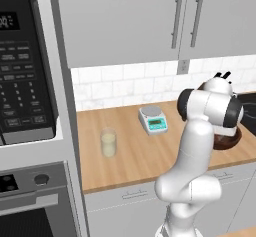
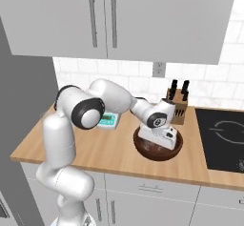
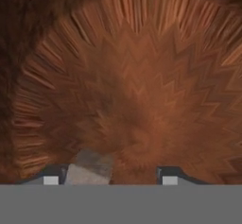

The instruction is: Grab a lemon wedge from the fridge and one ice cube from the ice bowl, and put them in the glass of lemonade.

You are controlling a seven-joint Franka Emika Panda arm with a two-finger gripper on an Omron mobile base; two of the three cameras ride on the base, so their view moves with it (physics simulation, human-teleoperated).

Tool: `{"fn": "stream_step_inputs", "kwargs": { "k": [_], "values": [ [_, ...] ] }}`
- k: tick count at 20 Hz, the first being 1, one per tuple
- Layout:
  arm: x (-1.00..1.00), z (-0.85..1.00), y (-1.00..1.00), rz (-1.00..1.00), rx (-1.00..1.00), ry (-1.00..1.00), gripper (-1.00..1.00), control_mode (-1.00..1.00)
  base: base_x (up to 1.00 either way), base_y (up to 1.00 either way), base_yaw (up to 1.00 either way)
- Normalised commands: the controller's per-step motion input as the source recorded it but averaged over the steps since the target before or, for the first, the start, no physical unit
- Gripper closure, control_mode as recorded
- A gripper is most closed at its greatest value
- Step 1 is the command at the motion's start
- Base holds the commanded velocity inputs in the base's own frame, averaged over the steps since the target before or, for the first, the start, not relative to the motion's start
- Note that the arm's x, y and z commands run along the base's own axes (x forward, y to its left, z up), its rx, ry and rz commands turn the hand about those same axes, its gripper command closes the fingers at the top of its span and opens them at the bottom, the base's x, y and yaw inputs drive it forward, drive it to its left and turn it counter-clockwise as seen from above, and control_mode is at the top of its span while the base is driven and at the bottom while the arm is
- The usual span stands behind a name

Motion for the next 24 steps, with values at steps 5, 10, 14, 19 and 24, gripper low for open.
{"fn": "stream_step_inputs", "kwargs": {
  "k": [5,10,14,19,24],
  "values": [
    [0.29,-0.21,0.00,0.01,-0.03,-0.07,1.00,-1.00,0.00,0.00,0.00],
    [0.12,-0.01,0.00,0.00,0.00,0.00,1.00,-1.00,0.00,0.00,0.00],
    [-0.01,0.01,0.00,0.00,0.00,-0.01,1.00,-1.00,0.00,0.00,0.00],
    [-0.28,0.54,0.00,0.04,0.00,-0.19,1.00,-1.00,0.00,0.00,0.00],
    [-0.44,0.72,0.09,0.12,0.00,-0.10,1.00,-1.00,0.00,0.00,0.00]
  ]
}}
